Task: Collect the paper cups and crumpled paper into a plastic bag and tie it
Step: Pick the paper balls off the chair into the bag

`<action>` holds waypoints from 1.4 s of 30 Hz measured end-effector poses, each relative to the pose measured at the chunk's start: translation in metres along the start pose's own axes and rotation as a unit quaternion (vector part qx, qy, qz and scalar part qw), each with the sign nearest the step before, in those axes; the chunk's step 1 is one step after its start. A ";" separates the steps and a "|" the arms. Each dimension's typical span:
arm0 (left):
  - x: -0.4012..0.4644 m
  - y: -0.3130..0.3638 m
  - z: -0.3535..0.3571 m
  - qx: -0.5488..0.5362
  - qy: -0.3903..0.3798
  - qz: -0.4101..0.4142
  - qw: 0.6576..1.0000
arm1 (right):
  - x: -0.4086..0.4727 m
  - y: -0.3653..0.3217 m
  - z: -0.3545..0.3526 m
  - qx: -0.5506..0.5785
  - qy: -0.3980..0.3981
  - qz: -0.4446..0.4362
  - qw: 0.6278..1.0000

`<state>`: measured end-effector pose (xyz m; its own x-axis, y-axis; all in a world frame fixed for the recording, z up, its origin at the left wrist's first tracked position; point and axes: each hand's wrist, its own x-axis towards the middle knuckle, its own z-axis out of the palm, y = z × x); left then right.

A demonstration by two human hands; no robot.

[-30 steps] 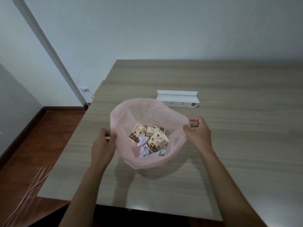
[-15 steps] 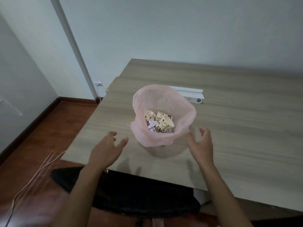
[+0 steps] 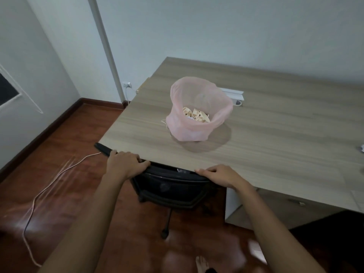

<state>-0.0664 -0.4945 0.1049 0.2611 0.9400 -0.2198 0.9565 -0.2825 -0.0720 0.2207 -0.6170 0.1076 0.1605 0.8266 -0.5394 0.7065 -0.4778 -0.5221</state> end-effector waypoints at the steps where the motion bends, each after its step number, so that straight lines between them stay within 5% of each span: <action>1: -0.004 -0.001 0.002 -0.003 0.003 -0.001 1.000 | -0.005 0.000 0.003 0.004 0.002 -0.005 1.000; 22: -0.158 -0.025 0.055 -0.007 -0.005 -0.120 0.993 | -0.131 0.036 0.095 0.052 -0.081 -0.111 0.989; 36: -0.217 -0.067 0.077 0.009 0.033 -0.124 0.992 | -0.187 0.024 0.155 0.009 -0.104 -0.120 0.987; 42: -0.204 -0.070 0.063 0.061 -0.046 -0.129 0.989 | -0.179 0.022 0.149 -0.011 -0.174 -0.143 0.974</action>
<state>-0.1950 -0.6784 0.0932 -0.0086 0.9638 -0.2664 0.9654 -0.0614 -0.2533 0.1048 -0.8194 0.0947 -0.2858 0.7716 -0.5683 0.7036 -0.2336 -0.6711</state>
